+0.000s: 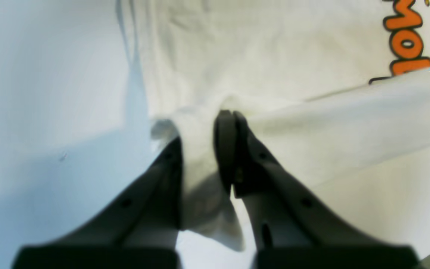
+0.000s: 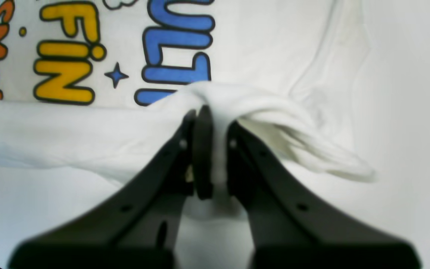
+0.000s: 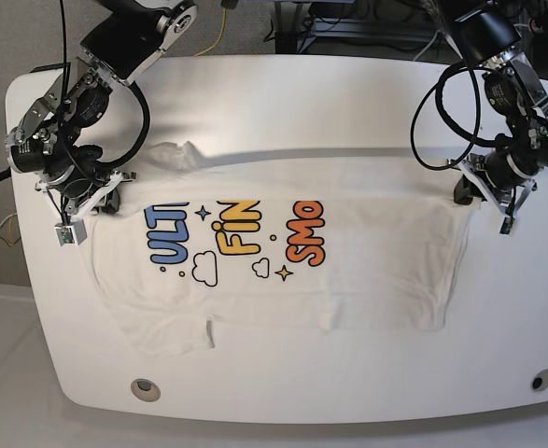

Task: Fold the T-shirt properly
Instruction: 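Lift the gripped shoulder edge and fold it over toward the hem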

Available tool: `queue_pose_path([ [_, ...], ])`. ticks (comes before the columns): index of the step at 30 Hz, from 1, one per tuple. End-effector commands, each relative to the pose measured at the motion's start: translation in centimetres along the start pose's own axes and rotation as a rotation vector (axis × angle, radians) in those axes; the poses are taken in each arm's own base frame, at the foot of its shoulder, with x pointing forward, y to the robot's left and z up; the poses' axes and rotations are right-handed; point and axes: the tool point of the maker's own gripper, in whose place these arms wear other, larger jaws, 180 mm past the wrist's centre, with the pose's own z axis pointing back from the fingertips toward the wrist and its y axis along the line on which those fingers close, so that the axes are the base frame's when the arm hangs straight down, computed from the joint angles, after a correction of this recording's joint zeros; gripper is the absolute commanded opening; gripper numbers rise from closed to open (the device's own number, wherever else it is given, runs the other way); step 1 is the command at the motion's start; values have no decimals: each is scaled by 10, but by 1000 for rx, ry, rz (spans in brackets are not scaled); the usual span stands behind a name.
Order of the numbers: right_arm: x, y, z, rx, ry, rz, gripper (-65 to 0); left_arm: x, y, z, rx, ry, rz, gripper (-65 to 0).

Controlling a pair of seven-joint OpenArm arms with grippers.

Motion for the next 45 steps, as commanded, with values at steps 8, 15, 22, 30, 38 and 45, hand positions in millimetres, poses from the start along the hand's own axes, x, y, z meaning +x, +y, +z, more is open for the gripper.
queue_pose_path([
  [8, 28, 22, -3, 47, -55, 91, -650, 33, -2, 2, -5, -115, -17, -618],
  [15, 35, 29, -5, 60, -74, 114, -650, 29, 0, -10, -34, -146, 34, -616],
  [22, 39, 28, -4, 56, -95, 116, -650, 22, 8, -14, -36, -134, 53, -616],
  [30, 37, 17, -13, 62, -74, 101, -650, 24, 8, -14, -37, -137, 54, -616],
  [38, 33, 9, -24, 79, -83, 75, -650, 33, 10, -13, -33, -154, 48, -616],
  [45, 33, 4, -27, 79, -88, 69, -650, 44, 16, -9, -20, -208, 35, -616],
])
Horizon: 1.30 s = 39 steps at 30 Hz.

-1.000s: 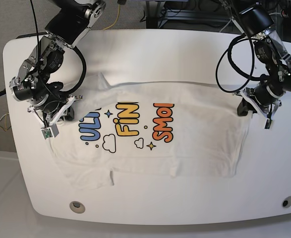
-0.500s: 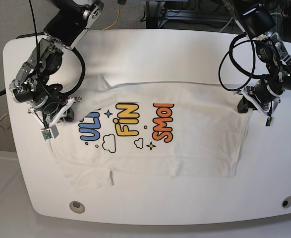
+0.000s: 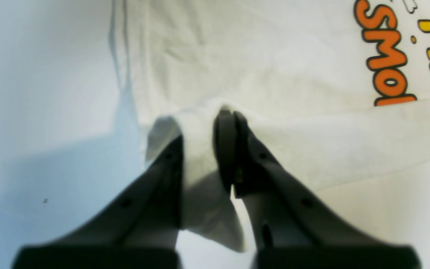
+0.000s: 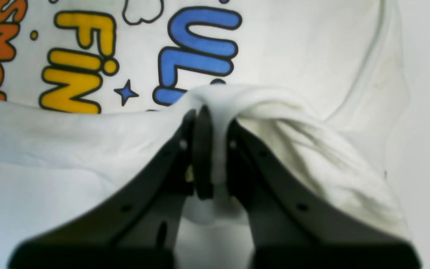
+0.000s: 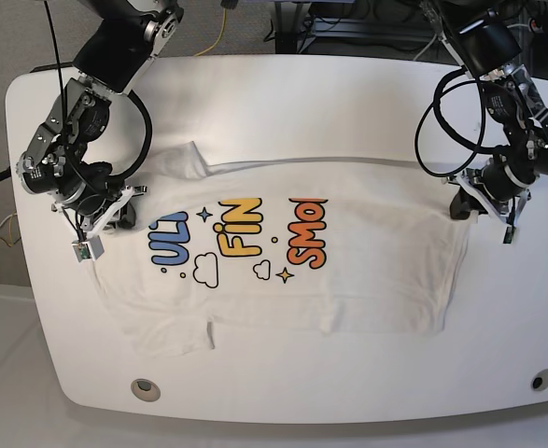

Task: Fold the T-shirt properly
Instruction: 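Lift the gripped shoulder edge and fold it over toward the hem, then drag the folded edge further across the shirt with both grippers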

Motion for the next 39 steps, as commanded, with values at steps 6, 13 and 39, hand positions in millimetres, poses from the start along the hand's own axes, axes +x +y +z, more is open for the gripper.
queue_pose_path([
  [6, 26, -9, 10, -20, -77, 29, -650, 33, -1, 1, -9, -131, -52, -616],
  [13, 30, -15, 13, -33, -88, 38, -650, 13, 9, -10, 14, -59, -42, -616],
  [39, 32, -14, 12, -29, -99, 37, -650, 1, 0, -38, -56, -131, 39, -616],
])
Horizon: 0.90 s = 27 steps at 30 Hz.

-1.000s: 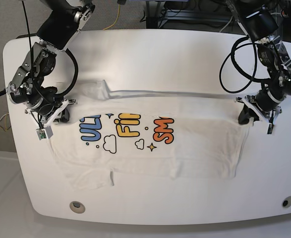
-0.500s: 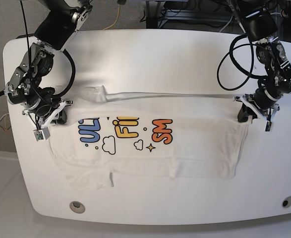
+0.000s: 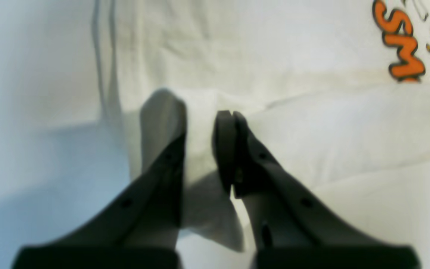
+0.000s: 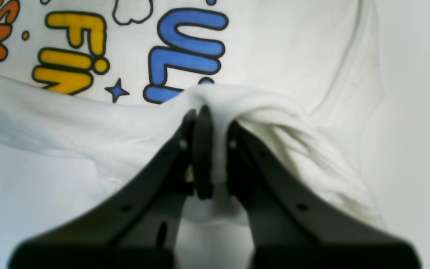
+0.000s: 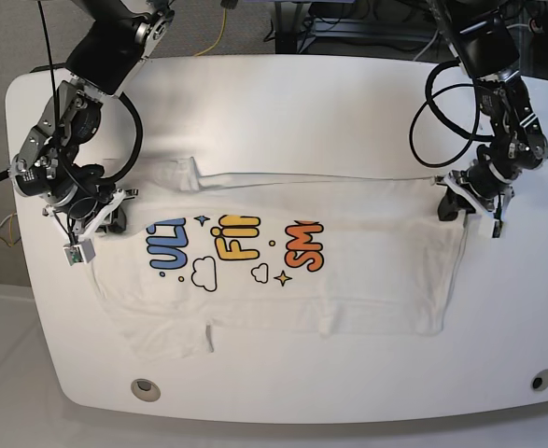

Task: Fold the T-shirt properly
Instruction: 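Drag the folded edge further across the shirt with both grippers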

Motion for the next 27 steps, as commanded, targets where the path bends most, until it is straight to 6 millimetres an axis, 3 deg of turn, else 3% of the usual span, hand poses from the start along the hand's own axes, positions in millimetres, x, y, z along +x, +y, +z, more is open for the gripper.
queue_pose_path([
  [1, 24, -2, 6, -4, -76, 17, -650, 18, -3, -2, -19, -55, -19, -616],
  [14, 32, -2, -3, -76, -38, 114, -650, 21, -12, -6, -41, -72, -30, -616],
  [19, 29, 9, -12, -90, -9, 150, -650, 22, -12, -6, -41, -75, -31, -616],
  [27, 19, 7, -22, -105, 27, 148, -650, 23, -10, -5, -37, -76, -34, -616],
])
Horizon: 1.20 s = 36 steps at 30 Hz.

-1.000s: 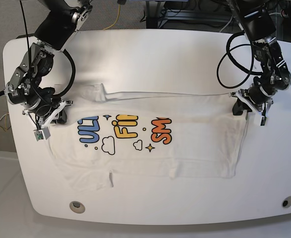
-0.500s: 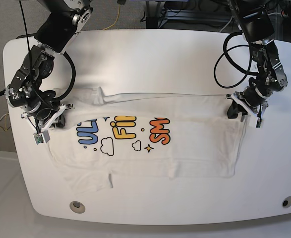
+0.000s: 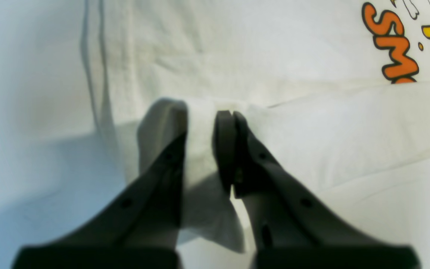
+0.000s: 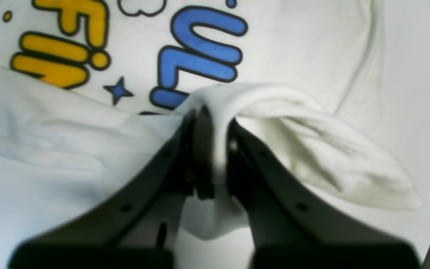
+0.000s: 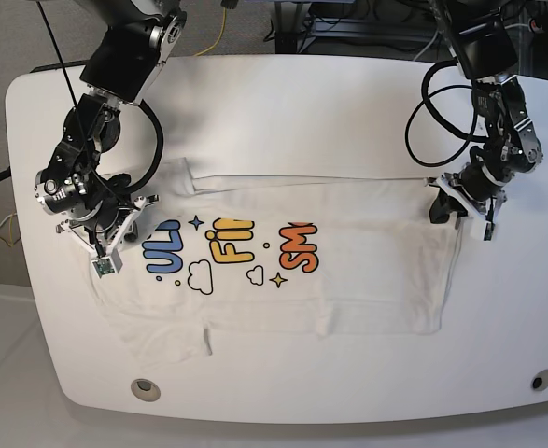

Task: Fold the T-shirt properly
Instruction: 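Drag the folded edge further across the shirt with both grippers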

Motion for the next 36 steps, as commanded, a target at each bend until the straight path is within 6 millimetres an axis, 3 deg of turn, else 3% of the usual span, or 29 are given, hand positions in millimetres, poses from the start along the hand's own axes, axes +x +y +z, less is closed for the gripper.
queue_pose_path([
  [1, 11, -5, -2, -5, -32, -2, -650, 23, 1, 3, -4, -69, -18, -616],
  [8, -1, -4, -13, 1, 1, -9, -650, 26, 7, 6, 6, -72, -28, -616],
  [16, -3, -8, -13, -16, 3, 1, -650, 39, 9, 4, 17, -88, -48, -616],
  [36, -9, -37, -6, -106, 34, 49, -647, 46, 12, 2, 35, -82, -76, -616],
])
